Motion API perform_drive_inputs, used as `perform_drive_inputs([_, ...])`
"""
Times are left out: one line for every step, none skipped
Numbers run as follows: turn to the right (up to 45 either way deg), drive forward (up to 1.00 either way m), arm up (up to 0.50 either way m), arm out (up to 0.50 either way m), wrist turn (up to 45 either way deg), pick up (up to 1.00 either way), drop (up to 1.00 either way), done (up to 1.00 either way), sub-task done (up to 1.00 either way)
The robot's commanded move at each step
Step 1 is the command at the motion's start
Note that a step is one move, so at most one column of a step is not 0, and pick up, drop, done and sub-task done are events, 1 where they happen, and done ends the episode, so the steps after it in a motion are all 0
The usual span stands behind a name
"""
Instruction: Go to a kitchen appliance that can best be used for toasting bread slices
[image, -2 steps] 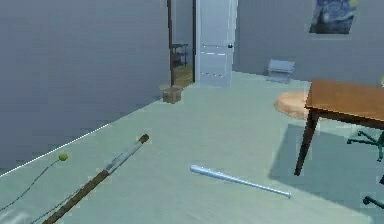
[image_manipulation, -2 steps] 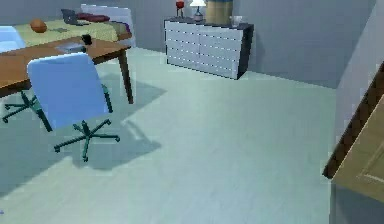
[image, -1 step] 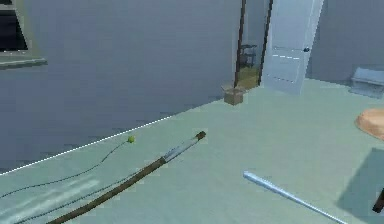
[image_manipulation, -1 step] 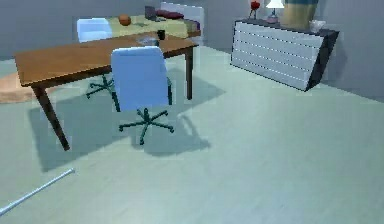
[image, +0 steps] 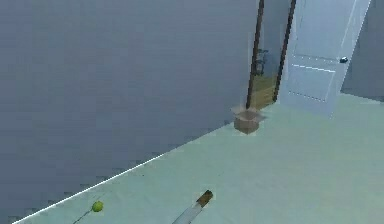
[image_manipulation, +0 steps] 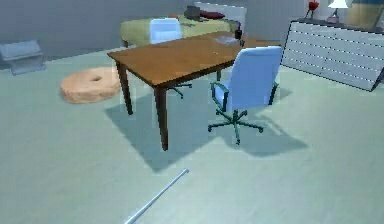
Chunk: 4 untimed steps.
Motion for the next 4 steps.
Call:
perform_drive_inputs([0.0, 0.55, 0.0, 0.0, 0.0, 0.0, 0.0, 0.0, 0.0])
perform_drive_inputs([36.0, 0.0, 0.0, 0.0, 0.0, 0.0, 0.0, 0.0, 0.0])
perform_drive_inputs([0.0, 0.65, 0.0, 0.0, 0.0, 0.0, 0.0, 0.0, 0.0])
perform_drive_inputs([6.0, 0.0, 0.0, 0.0, 0.0, 0.0, 0.0, 0.0, 0.0])
